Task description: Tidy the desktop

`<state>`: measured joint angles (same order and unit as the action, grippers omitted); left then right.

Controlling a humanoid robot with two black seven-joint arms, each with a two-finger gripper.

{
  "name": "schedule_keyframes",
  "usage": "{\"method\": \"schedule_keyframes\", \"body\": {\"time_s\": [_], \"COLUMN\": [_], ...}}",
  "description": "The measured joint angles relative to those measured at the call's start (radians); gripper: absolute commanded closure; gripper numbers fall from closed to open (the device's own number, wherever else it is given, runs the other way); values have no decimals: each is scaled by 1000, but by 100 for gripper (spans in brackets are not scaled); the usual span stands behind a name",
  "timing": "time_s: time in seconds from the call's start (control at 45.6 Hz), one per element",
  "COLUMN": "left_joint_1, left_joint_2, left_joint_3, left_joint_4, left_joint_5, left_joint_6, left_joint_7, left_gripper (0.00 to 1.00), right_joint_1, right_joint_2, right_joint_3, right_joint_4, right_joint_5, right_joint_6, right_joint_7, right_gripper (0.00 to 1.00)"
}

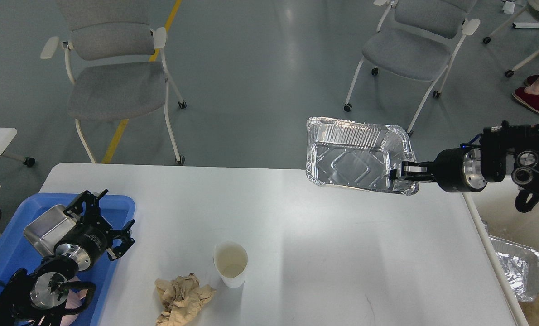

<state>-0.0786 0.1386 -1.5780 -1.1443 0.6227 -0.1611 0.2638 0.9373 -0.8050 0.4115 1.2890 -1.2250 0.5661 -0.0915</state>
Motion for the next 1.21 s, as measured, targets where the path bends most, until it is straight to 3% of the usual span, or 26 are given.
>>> {"method": "schedule_keyframes", "body": {"time_s": [0.351, 0.461, 0.549, 0.702, 0.834, 0.944, 1.075, 1.207], "left_joint_1": [-2, 0, 2, 2, -17, -60, -190, -255], "left_joint_2": [28, 76, 180, 503, 796, 996, 1190, 1302], "left_joint_3": [60, 160, 312, 534, 604, 613, 608, 601], "left_joint_4": [0, -54, -182, -353, -472, -559, -604, -616], "left_joint_5": [20, 82, 137, 200, 205, 206, 207, 203], "left_joint_6": [34, 43, 45, 21, -64, -182, -363, -469], "left_joint_7": [0, 8, 29, 69, 64, 44, -21, -49], "left_gripper": [4, 4, 4, 4, 4, 4, 4, 4], "right_joint_1": [-68, -70, -74, -82, -92, -99, -109, -117], "right_joint_2": [61, 67, 69, 66, 64, 65, 64, 57], "right_joint_3": [-15, -13, -13, -11, -8, -6, -4, -2], "right_joint_4": [41, 41, 40, 39, 39, 39, 39, 39], "right_joint_5": [-1, -1, -1, -1, -1, -1, -1, -1], "right_joint_6": [-3, -5, -5, -5, -6, -9, -12, -12], "right_joint_7": [2, 3, 4, 7, 9, 9, 9, 10], "right_gripper": [100, 100, 100, 100, 100, 100, 100, 100]}}
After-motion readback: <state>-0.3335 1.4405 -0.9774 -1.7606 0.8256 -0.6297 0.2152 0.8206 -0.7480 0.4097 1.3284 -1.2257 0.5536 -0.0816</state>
